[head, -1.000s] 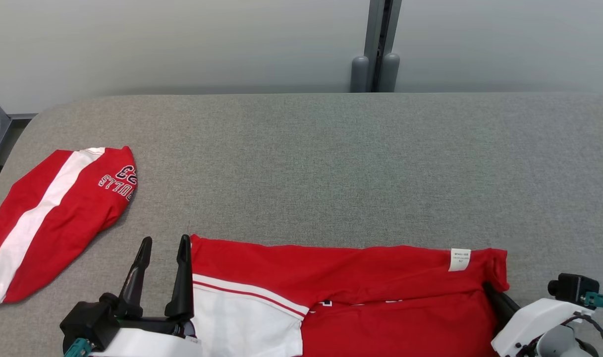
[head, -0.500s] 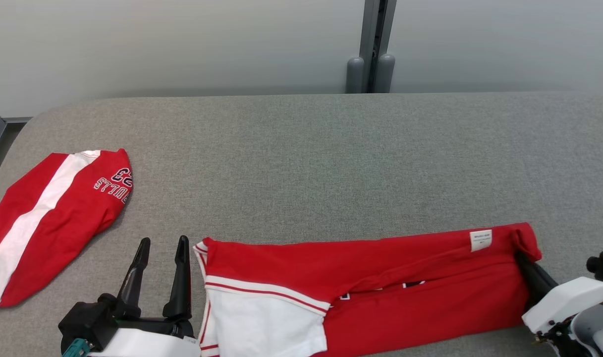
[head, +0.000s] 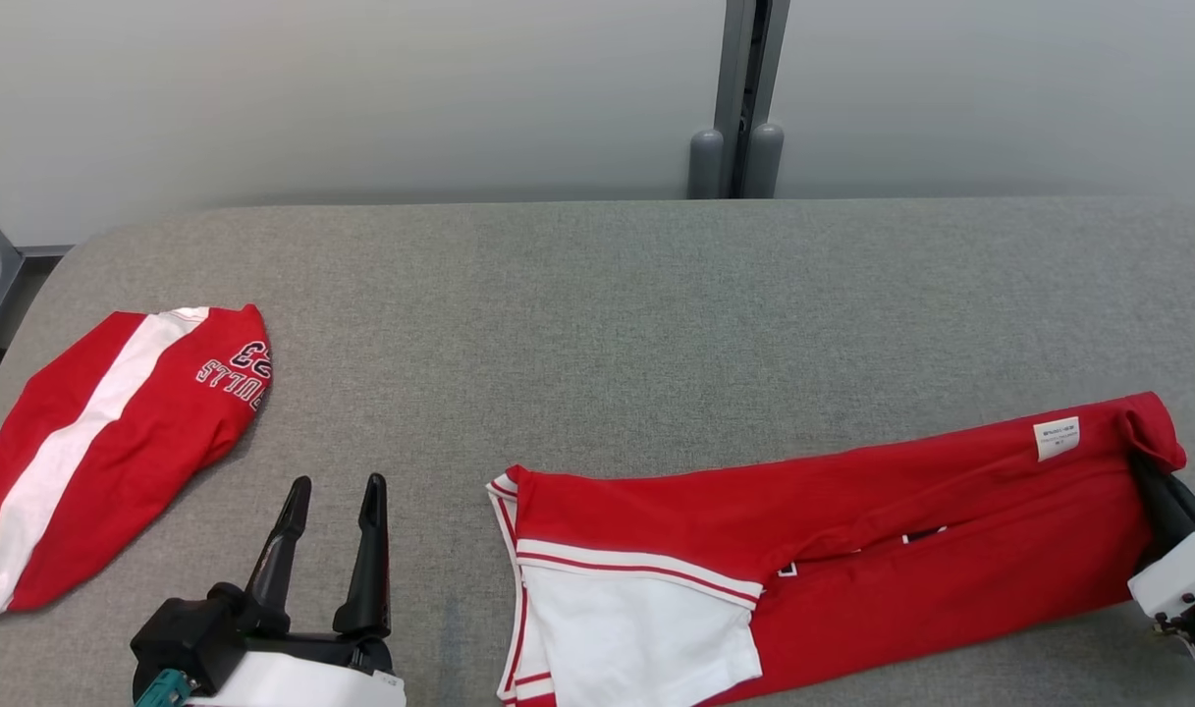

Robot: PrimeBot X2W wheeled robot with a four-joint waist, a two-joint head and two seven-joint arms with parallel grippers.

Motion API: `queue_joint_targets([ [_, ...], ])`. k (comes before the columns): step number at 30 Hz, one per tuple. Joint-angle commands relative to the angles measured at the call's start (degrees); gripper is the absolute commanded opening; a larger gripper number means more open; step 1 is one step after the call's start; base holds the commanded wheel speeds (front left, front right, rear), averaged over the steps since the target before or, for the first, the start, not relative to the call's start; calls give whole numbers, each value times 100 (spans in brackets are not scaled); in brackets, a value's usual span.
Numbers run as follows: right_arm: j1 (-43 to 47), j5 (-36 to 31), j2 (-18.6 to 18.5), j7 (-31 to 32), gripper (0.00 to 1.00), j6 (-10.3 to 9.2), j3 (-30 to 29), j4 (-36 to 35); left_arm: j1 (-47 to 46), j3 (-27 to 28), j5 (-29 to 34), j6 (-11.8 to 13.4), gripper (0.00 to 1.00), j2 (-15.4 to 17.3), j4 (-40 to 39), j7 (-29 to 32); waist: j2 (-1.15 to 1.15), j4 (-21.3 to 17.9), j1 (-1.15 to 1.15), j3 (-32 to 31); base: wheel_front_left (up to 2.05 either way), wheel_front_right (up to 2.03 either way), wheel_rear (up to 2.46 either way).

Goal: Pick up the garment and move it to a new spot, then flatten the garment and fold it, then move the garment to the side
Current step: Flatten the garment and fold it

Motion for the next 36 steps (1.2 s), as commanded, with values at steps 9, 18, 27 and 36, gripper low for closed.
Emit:
queue_joint_targets([
  [9, 108, -184, 30, 217, 0, 1, 43, -859, 41, 62, 42, -10, 100, 16, -7, -9, 0, -6, 0, -170, 0, 0, 0],
  [18, 496, -226, 461, 687, 0, 2, 195, -2360, 91, 128, -47, 131, 100, 14, -105, -9, 0, 214, 0, -199, 0, 0, 0],
  [27, 744, 179, 1332, 1204, 0, 2, 498, -3004, 91, 110, -63, 165, 100, 16, 1, -9, 0, 645, 0, -275, 0, 0, 0],
  [36, 463, 264, 2197, 1166, 0, 3, 512, -2041, -21, -4, -116, 146, 100, 14, 122, -9, 0, 1185, 0, -187, 0, 0, 0],
])
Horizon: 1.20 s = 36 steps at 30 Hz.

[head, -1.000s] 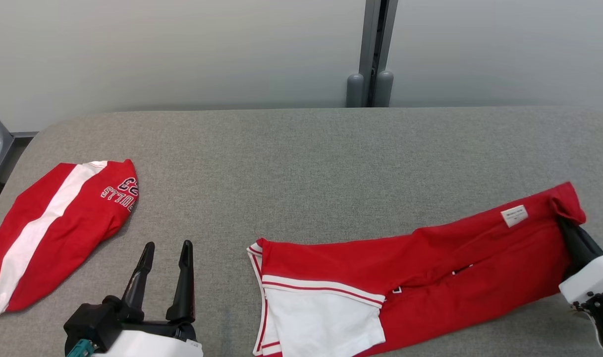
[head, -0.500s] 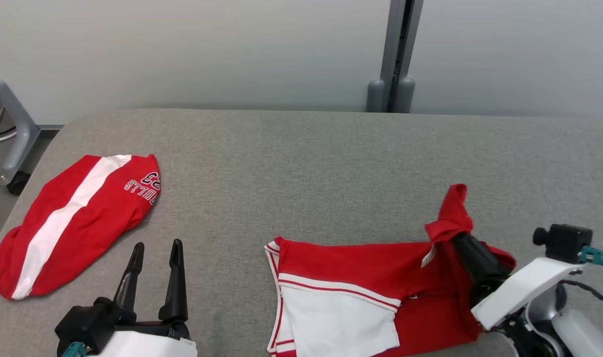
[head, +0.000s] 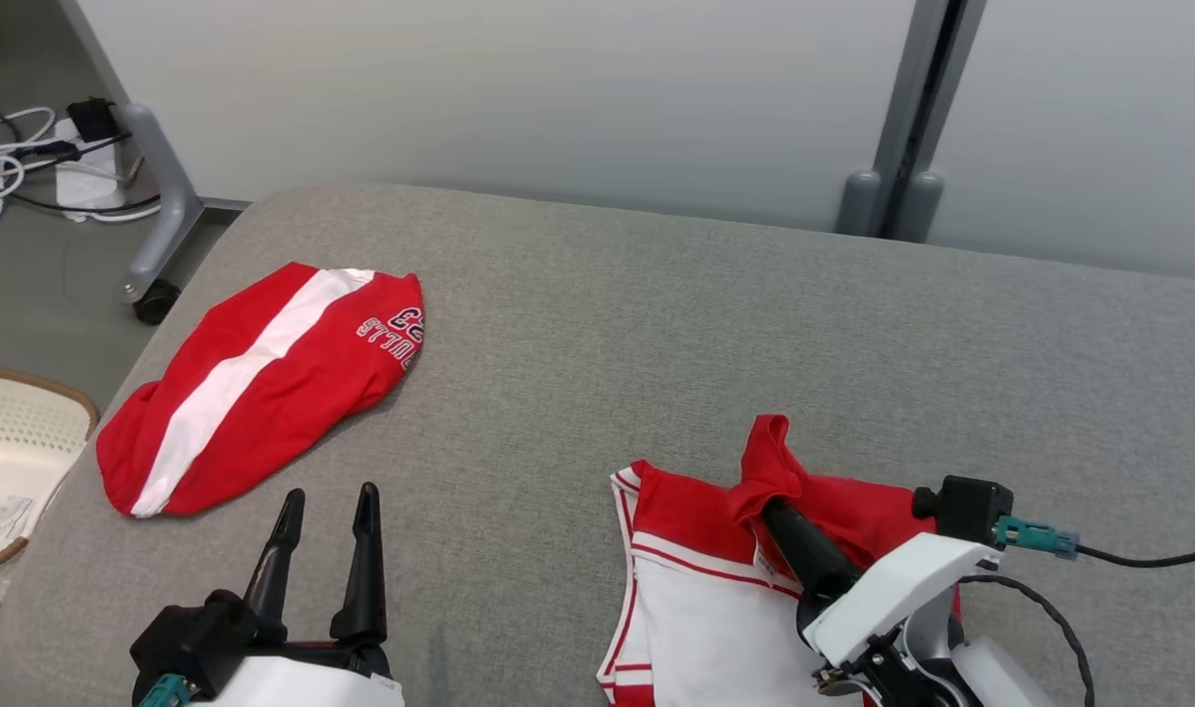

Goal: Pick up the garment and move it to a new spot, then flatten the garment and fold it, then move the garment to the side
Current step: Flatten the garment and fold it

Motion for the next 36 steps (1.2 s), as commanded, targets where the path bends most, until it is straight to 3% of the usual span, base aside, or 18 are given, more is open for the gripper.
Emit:
queue_joint_targets([
  [1, -54, 27, 6, -51, 0, 4, -21, 78, -48, -3, -16, -7, 100, 20, 8, -9, 0, 112, 0, 26, 0, 0, 0],
  [12, -428, 99, 220, -244, 2, 4, 412, 1000, -103, 41, 39, -27, 100, 19, 59, -9, 0, 357, 0, 97, 0, 0, 0],
  [13, -458, 107, 224, -255, 27, 4, 471, 1048, -98, 43, 32, -30, 100, 19, 74, -9, 0, 349, 0, 96, 0, 0, 0],
  [14, -477, 138, 225, -265, 72, 4, 538, 1065, -97, 43, 23, -36, 100, 20, 89, -9, 0, 333, 0, 96, 0, 0, 0],
  [15, -491, 177, 228, -264, 100, 4, 594, 1073, -100, 43, 11, -46, 100, 19, 103, -9, 0, 312, 0, 96, 0, 0, 0],
  [24, -577, 577, 184, -575, 100, 4, 831, 322, -107, 60, -10, -27, 100, 21, 129, -9, 0, -22, 0, 40, 0, 0, 0],
  [30, -501, 577, -302, -918, 100, 3, 379, -389, -66, 83, 1, -32, 100, 21, 109, -9, 0, -201, 0, -7, 0, 0, 0],
  [31, -441, 413, -587, -1077, 100, 3, 92, -524, -37, 93, 1, -21, 100, 21, 95, -9, 0, -256, 0, -22, 0, 0, 0],
  [36, -323, 12, -1056, -1214, 100, 3, -441, -442, -9, 57, -24, -21, 100, 21, 91, -9, 0, -318, 0, -28, 0, 0, 0],
])
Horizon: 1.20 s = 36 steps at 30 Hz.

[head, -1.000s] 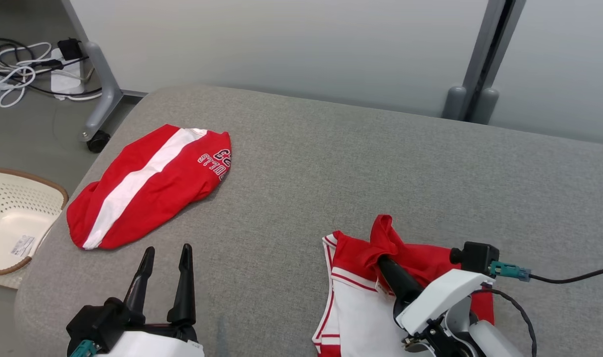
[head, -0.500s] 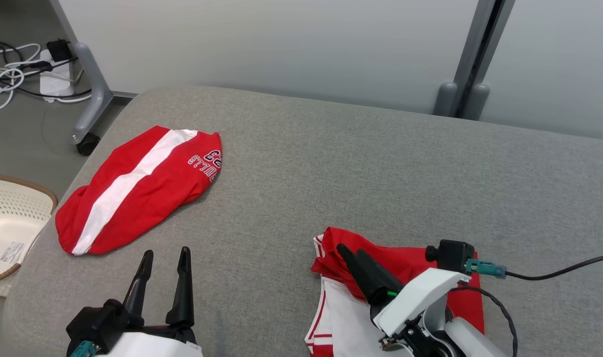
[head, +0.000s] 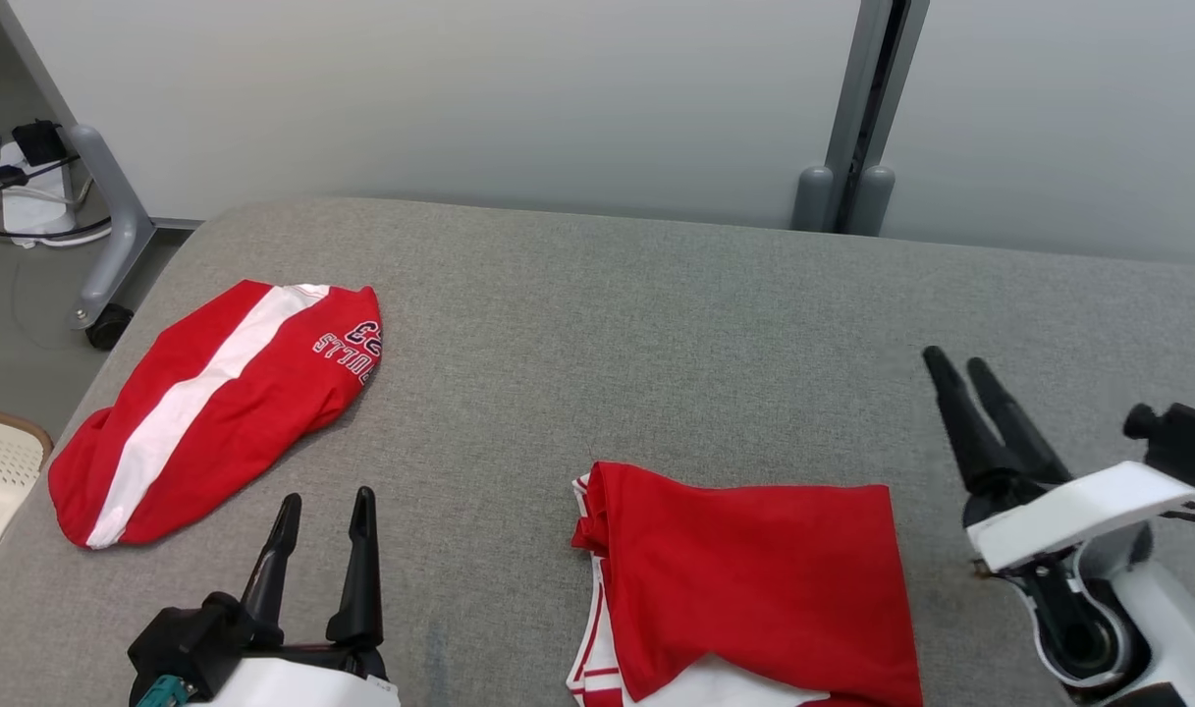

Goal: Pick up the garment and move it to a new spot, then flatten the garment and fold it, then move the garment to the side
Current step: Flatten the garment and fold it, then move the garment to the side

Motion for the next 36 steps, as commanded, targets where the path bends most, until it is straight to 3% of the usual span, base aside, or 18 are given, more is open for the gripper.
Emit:
queue_joint_targets([
  [1, 54, -125, -72, -54, 100, 3, -109, 46, -6, -1, -27, 6, 100, 22, -9, -9, 0, -7, 0, 1, 0, 0, 0],
  [6, 192, -561, -233, -93, 100, 3, -604, 220, -44, 6, -21, -9, 100, 18, -11, -9, 0, -3, 0, 28, 0, 0, 0],
  [19, 489, -1606, -17, -45, 100, 3, -1220, 217, -19, 117, 58, 3, 100, 21, -140, -9, 0, 9, 0, -19, 0, 0, 0],
  [36, 1245, -3275, 290, -143, 100, 3, -2040, -127, 114, 422, 197, 15, 100, 22, -371, -9, 0, -354, 0, -112, 0, 0, 0],
])
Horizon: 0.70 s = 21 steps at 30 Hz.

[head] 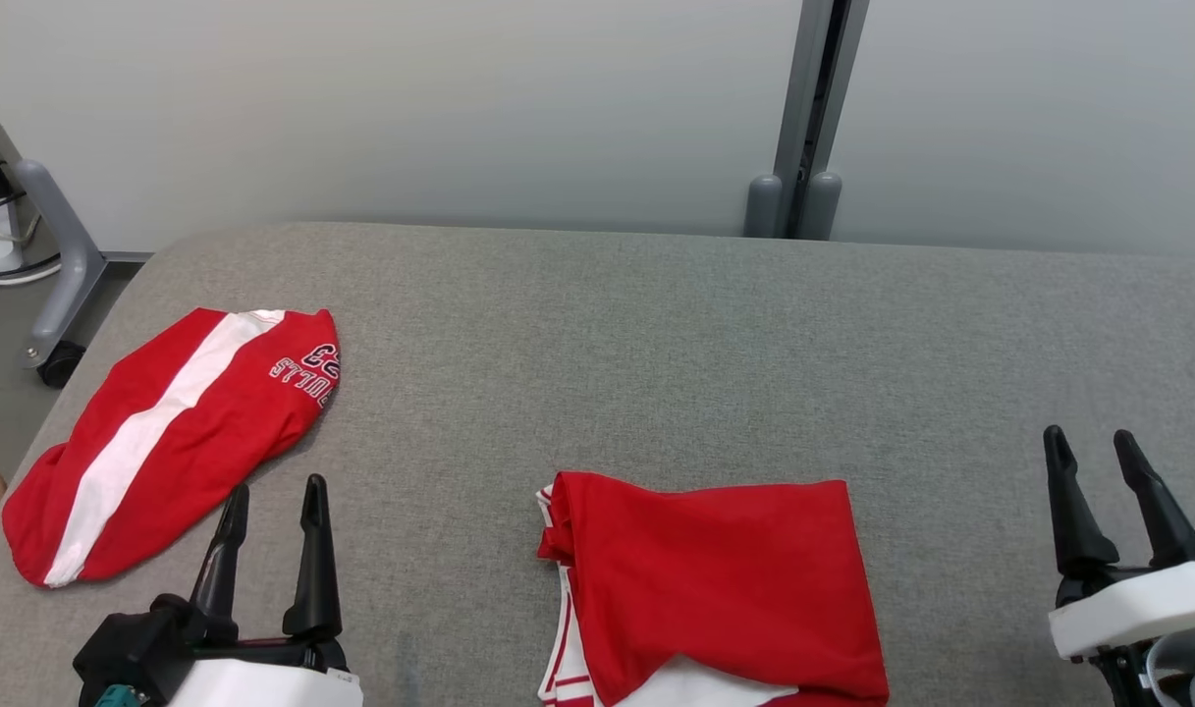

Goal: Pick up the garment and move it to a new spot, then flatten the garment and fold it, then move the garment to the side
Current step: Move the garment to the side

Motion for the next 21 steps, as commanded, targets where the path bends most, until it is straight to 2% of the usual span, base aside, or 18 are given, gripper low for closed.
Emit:
queue_joint_targets([
  [1, 111, -98, 50, -51, 100, 3, 5, -42, 26, 22, 36, 32, 100, 18, -57, -9, 0, -54, 0, 6, 0, 0, 0],
  [11, 373, -701, 138, -316, 100, 3, -4, -46, 128, 99, 599, 105, 100, 19, -178, -8, 0, -295, 0, -1, 0, 0, 0],
  [21, 344, -1017, 276, -486, 100, 3, 47, 137, 143, 30, 520, 156, 100, 20, -122, -8, 0, -400, 0, -7, 0, 0, 0],
])
